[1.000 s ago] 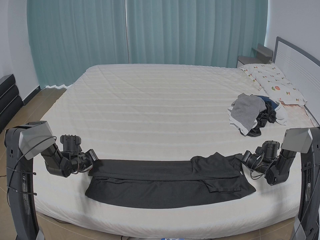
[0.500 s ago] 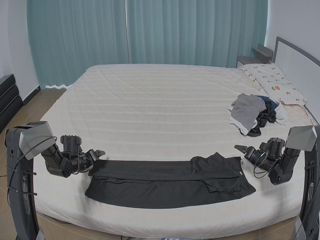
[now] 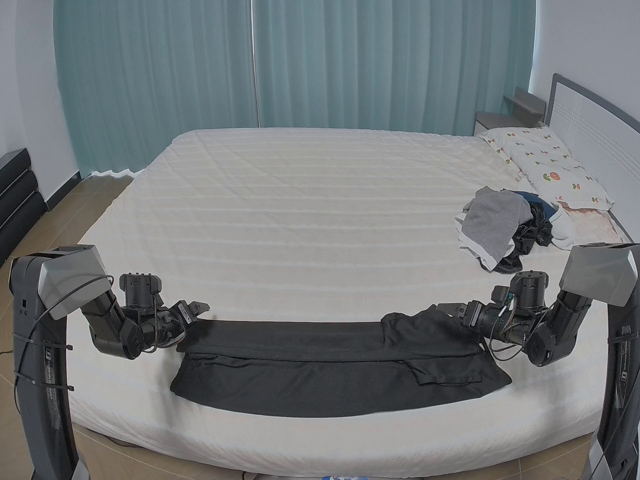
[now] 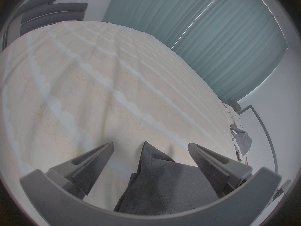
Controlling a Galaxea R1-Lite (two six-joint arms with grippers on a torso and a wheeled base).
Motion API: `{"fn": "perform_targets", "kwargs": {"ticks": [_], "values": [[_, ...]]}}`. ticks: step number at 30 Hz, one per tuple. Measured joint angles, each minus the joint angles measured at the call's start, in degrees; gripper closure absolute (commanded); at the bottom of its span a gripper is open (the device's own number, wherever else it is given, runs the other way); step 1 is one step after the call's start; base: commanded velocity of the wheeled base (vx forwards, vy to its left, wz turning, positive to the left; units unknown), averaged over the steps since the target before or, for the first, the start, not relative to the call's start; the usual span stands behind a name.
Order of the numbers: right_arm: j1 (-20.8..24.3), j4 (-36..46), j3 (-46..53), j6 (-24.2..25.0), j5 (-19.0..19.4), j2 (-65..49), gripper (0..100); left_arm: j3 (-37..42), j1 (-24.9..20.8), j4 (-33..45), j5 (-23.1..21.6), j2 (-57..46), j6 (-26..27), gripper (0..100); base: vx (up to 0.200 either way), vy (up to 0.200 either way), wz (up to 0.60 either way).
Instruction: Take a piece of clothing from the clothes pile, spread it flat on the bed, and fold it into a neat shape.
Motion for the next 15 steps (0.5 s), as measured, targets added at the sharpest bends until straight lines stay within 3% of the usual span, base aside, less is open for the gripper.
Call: {"fn": "perform_targets", "kwargs": {"ticks": [9,10,15], "values": [[1.1,1.0,-2.3,-2.2,0.1,3.6,0,0.1,-0.1,-0.1,0.0,0.0,0.1,0,0.000,0.000,0.00],[1.2,1.0,-2.4,-2.3,0.1,3.9,100,0.1,-0.1,-0.1,0.0,0.0,0.2,0,0.000,0.000,0.00],[1.0,0.9,-1.8,-2.4,0.0,4.4,100,0.5,-0.2,-0.3,0.0,0.0,0.4,0,0.000,0.000,0.00]]}}
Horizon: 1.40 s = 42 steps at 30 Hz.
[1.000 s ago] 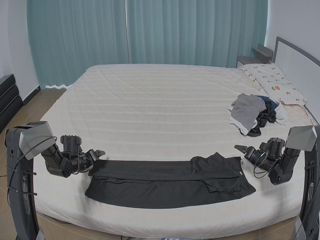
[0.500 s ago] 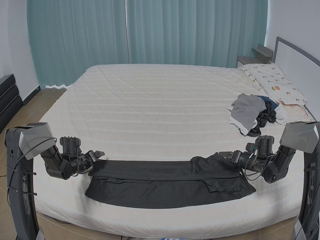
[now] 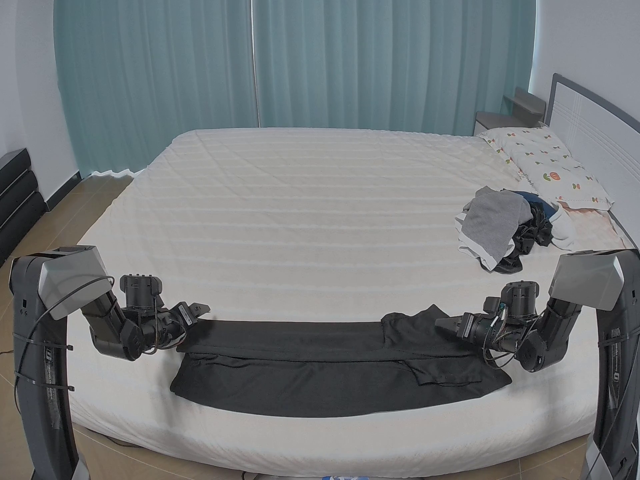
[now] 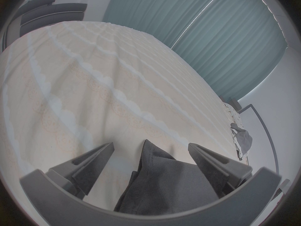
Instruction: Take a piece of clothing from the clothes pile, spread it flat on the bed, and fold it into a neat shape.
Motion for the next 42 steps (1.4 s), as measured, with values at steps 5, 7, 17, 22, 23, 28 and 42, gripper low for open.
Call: {"fn": "perform_targets", "kwargs": {"ticks": [5,7,17,22,23,28,42], "values": [[-0.7,-0.5,1.0,0.0,-0.2,-0.3,100,0.2,0.0,0.0,0.0,0.0,0.0,0,0.000,0.000,0.00],[-1.1,-0.7,1.7,0.1,-0.2,-0.9,100,0.2,-0.1,0.0,0.0,0.0,0.0,0,0.000,0.000,0.00],[-2.1,-1.5,7.0,0.0,0.1,-5.3,100,0.2,-0.1,0.0,0.0,0.0,0.1,0,0.000,0.000,0.00],[-2.8,-1.6,9.4,-0.1,0.1,-6.9,100,0.2,0.0,0.0,0.0,0.0,0.1,0,0.000,0.000,0.00],[-2.8,-1.6,9.9,-0.1,0.1,-7.1,100,0.1,0.0,0.0,0.0,0.0,0.1,0,0.000,0.000,0.00],[-3.4,-1.6,11.3,-0.1,0.1,-7.8,100,0.1,-0.1,0.1,-0.1,0.0,0.1,0,0.000,0.000,0.00],[-3.3,-1.6,14.9,-1.5,-0.4,-8.2,100,0.0,-0.1,0.3,-0.1,0.0,-0.2,0,0.000,0.000,0.00]]}}
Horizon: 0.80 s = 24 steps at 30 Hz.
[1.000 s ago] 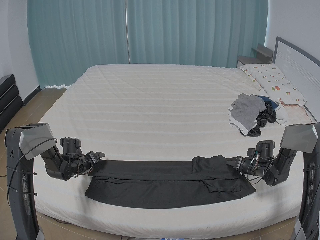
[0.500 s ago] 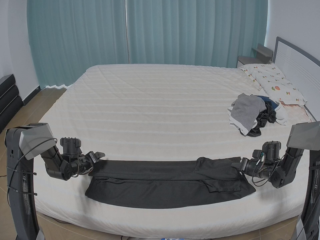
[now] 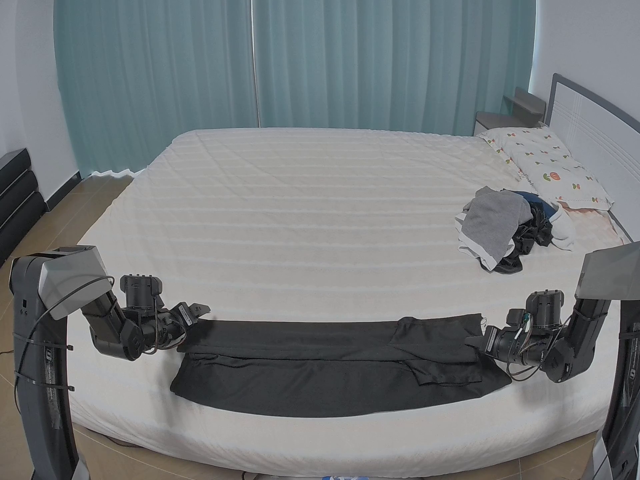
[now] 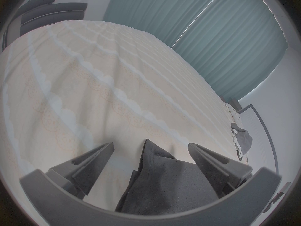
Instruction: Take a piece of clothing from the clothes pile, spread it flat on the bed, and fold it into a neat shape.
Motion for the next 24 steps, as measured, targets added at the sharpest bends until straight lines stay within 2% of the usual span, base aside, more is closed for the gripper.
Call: {"fn": "perform_targets", "kwargs": {"ticks": [1,8,11,13,16,20,24], "values": [[0.1,0.0,0.1,-0.2,0.0,0.0,0,-0.1,0.0,0.0,0.0,0.0,0.0,0,0.000,0.000,0.00],[0.4,0.7,0.7,0.1,-1.4,-1.5,0,-0.4,0.3,0.3,0.0,0.0,-0.3,0,0.000,0.000,0.00],[0.6,1.7,1.3,1.9,-4.7,-3.6,0,-0.5,0.4,0.3,0.0,0.0,-0.7,0,0.000,0.000,0.00],[1.2,2.8,1.8,5.0,-7.4,-5.1,0,-0.8,0.8,0.3,-0.1,0.0,-1.5,0,0.000,0.000,0.00],[3.2,4.6,2.7,12.5,-10.7,-7.6,0,-1.3,1.5,0.5,-0.2,-0.1,-3.0,0,0.000,0.000,0.00],[8.4,8.0,3.7,22.8,-16.1,-10.8,0,-1.8,2.3,0.7,-0.4,-0.2,-4.3,0,0.000,0.000,0.00],[13.8,11.1,4.2,30.4,-22.3,-12.8,0,-2.2,2.8,0.7,-0.6,-0.2,-5.0,0,0.000,0.000,0.00]]}}
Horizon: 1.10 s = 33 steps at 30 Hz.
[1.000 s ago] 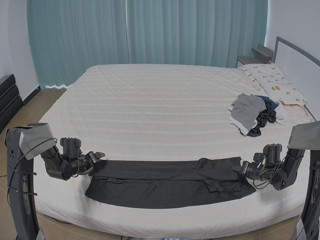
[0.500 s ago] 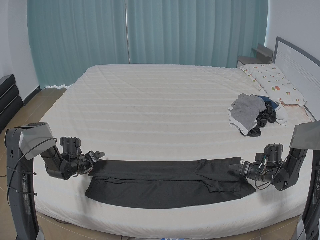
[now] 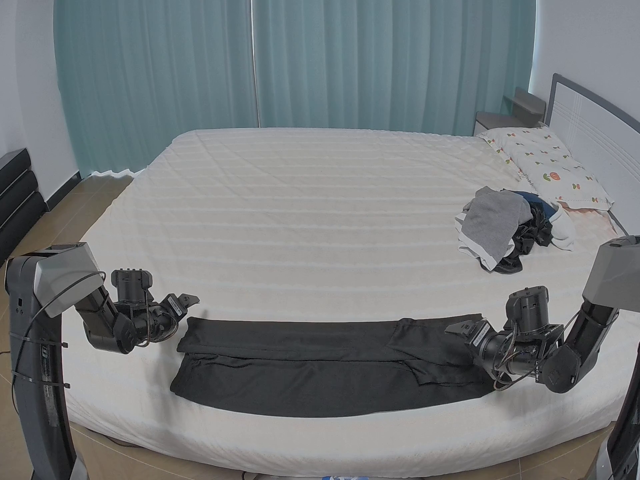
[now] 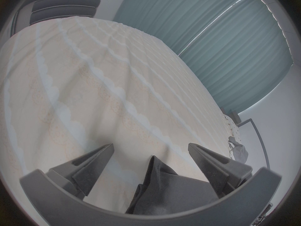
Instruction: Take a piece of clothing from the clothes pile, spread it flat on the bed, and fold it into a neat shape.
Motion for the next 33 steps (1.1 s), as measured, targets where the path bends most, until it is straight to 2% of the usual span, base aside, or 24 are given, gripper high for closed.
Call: {"fn": "perform_targets", "kwargs": {"ticks": [4,11,24,25,33], "values": [[2.6,2.6,0.3,1.3,-1.2,-1.1,0,-0.3,0.3,0.1,-0.2,0.0,-0.4,0,0.000,0.000,0.00],[4.3,10.1,-1.2,1.5,-1.3,-2.2,0,-0.6,0.4,0.1,-0.2,0.0,-0.4,0,0.000,0.000,0.00],[4.5,12.5,-6.7,1.5,-2.4,1.5,0,-0.5,0.4,-0.4,-0.2,0.1,-0.4,0,0.000,0.000,0.00],[4.5,13.2,-6.9,1.5,-2.5,1.7,100,-0.5,0.4,-0.5,-0.2,0.1,-0.4,0,0.000,0.000,0.00],[3.9,15.3,-8.6,0.6,-2.6,2.5,100,-0.5,0.4,-0.6,-0.2,0.1,-0.4,0,0.000,0.000,0.00]]}}
